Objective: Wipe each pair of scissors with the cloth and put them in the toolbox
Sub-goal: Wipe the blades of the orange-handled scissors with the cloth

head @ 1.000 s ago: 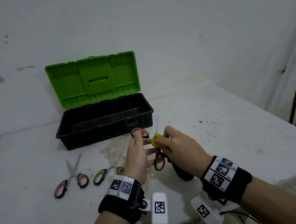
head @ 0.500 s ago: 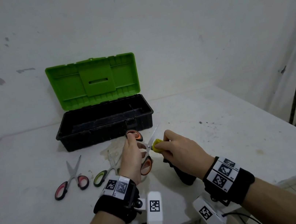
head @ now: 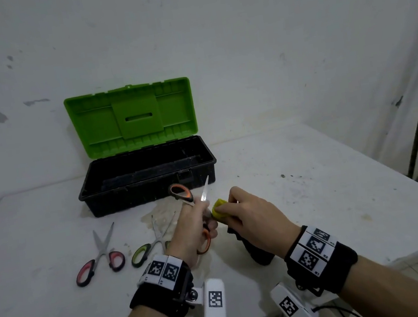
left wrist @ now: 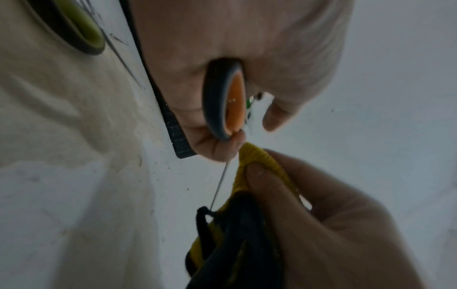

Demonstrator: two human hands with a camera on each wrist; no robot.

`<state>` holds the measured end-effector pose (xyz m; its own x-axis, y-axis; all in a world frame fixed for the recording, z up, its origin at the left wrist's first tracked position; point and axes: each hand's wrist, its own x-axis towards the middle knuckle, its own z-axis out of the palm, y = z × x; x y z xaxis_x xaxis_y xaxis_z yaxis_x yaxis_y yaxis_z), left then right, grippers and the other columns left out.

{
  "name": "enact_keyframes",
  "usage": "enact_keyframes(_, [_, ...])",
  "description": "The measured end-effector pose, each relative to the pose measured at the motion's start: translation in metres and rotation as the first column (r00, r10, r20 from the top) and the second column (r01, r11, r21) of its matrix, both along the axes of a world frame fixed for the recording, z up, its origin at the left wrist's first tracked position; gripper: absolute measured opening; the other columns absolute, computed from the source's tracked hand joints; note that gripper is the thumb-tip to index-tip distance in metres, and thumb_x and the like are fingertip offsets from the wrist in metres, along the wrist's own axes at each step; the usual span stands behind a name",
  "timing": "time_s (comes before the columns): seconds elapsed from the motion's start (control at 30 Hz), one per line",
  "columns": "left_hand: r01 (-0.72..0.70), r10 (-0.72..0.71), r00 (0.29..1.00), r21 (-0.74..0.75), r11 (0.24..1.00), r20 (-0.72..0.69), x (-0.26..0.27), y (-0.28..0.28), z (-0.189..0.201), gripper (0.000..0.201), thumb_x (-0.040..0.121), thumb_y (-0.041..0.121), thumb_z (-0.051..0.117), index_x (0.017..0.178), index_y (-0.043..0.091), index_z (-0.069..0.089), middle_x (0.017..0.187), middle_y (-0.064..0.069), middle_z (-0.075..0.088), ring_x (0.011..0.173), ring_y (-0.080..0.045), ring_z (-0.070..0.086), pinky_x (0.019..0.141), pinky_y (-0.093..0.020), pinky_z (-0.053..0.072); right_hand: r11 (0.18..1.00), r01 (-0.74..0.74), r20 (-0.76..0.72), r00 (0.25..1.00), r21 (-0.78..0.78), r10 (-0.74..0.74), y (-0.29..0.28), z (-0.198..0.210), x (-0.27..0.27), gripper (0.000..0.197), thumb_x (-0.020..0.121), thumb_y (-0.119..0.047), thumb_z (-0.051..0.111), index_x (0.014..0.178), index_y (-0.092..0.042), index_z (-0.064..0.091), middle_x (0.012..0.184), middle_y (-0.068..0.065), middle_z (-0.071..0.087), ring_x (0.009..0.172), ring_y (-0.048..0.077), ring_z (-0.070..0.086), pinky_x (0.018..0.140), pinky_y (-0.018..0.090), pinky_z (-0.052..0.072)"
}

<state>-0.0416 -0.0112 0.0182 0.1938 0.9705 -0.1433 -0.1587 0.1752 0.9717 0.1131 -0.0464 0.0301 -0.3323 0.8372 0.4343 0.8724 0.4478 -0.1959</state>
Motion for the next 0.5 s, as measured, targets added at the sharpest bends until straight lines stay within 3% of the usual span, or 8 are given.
enact_keyframes(0.1, [0.09,-0.089,0.995,0.016,0.996,-0.045,-0.006,0.0,0.002,0.01,0.099,0.0,0.044,0.099,0.009,0.043,0.068,-0.011,0.051,0.053,-0.021,0.052,0.052,-0.033,0.041,1.0,0.003,-0.018,1.0,-0.005,-0.003,0.001,-0.001,0.004,0.029,0.099,-0.039,0.047,0.105,-0.022,0.069,0.088,0.0,0.045,0.062,0.014,0.038,0.047,0.035,0.042])
enact_keyframes(0.17, [0.14,-0.134,0.985,0.043,0.989,-0.111,-0.01,-0.002,0.002,0.01,0.105,0.012,0.047,0.113,0.006,0.047,0.084,-0.013,0.063,0.058,-0.022,0.062,0.059,-0.036,0.051,1.0,0.011,-0.029,1.0,-0.005,-0.011,0.002,-0.002,0.006,0.032,0.098,-0.042,0.044,0.104,-0.022,0.069,0.087,-0.001,0.044,0.062,0.014,0.039,0.048,0.037,0.046])
enact_keyframes(0.23, [0.182,-0.173,0.969,0.04,0.982,-0.175,-0.012,-0.002,0.001,0.019,0.106,0.03,0.045,0.121,0.02,0.051,0.112,-0.008,0.065,0.064,-0.021,0.067,0.064,-0.036,0.058,1.0,0.018,-0.021,1.0,-0.006,-0.018,0.003,-0.002,0.008,0.022,0.098,-0.035,0.052,0.105,-0.024,0.069,0.087,-0.002,0.044,0.063,0.013,0.04,0.05,0.038,0.047])
enact_keyframes(0.3, [0.204,-0.181,0.944,0.057,0.977,-0.275,-0.014,-0.002,0.003,0.017,0.106,0.038,0.042,0.117,0.031,0.051,0.12,-0.004,0.063,0.064,-0.018,0.066,0.06,-0.033,0.055,1.0,0.013,-0.021,1.0,-0.002,-0.013,0.004,-0.003,0.009,0.017,0.097,-0.031,0.055,0.106,-0.025,0.069,0.087,-0.002,0.043,0.063,0.013,0.041,0.05,0.037,0.047])
enact_keyframes(0.5, [0.211,-0.133,0.895,0.142,0.967,-0.425,-0.016,0.001,0.009,0.022,0.106,0.043,0.033,0.106,0.031,0.052,0.073,-0.006,0.057,0.053,-0.015,0.053,0.05,-0.028,0.041,0.999,0.003,-0.068,0.998,0.047,0.0,0.007,-0.008,0.011,0.013,0.097,-0.028,0.056,0.103,-0.025,0.068,0.085,-0.004,0.04,0.061,0.014,0.044,0.049,0.036,0.047])
